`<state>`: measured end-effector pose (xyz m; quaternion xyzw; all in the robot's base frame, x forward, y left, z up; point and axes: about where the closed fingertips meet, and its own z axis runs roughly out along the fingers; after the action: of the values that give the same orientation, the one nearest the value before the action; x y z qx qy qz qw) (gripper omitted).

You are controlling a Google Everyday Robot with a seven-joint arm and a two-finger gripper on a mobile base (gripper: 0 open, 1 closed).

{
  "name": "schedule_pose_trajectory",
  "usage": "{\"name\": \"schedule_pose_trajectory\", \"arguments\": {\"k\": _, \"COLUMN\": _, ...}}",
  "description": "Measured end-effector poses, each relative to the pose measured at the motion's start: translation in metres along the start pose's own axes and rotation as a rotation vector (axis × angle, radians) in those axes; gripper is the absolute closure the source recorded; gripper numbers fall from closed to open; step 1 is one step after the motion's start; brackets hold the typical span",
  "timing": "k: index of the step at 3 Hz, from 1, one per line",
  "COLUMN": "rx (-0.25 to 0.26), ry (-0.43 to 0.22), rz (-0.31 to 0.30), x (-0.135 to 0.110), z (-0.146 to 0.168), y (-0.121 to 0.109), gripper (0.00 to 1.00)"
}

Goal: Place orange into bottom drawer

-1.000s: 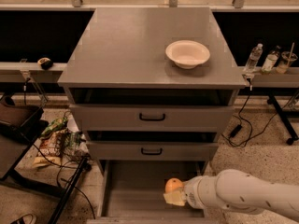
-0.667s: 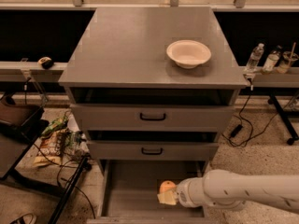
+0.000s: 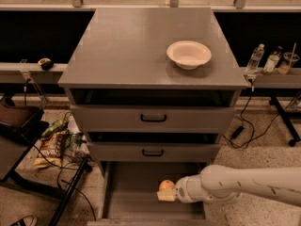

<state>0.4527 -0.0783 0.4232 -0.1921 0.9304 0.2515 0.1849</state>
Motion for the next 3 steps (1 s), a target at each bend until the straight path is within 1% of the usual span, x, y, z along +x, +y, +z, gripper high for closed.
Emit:
{"name": "schedule_pose_trajectory", "arguments": {"k": 1, "rx": -0.015, "ry": -0.013, "rz": -0.012, "x": -0.005, "z": 0.023, "y": -0.013, "gripper": 1.0}}
{"name": "schedule_pose_trajectory", "arguments": {"k": 2, "rx": -0.065, "ry": -0.048, "rz": -0.08, "x": -0.004, "z": 0.053, "y": -0.038, "gripper": 1.0}}
{"name": "schedule_pose_trajectory", "arguments": {"k": 3, "rx": -0.113, "ry": -0.092, "rz": -0.154, "x": -0.007, "z": 0.097, "y": -0.069, "gripper": 1.0}}
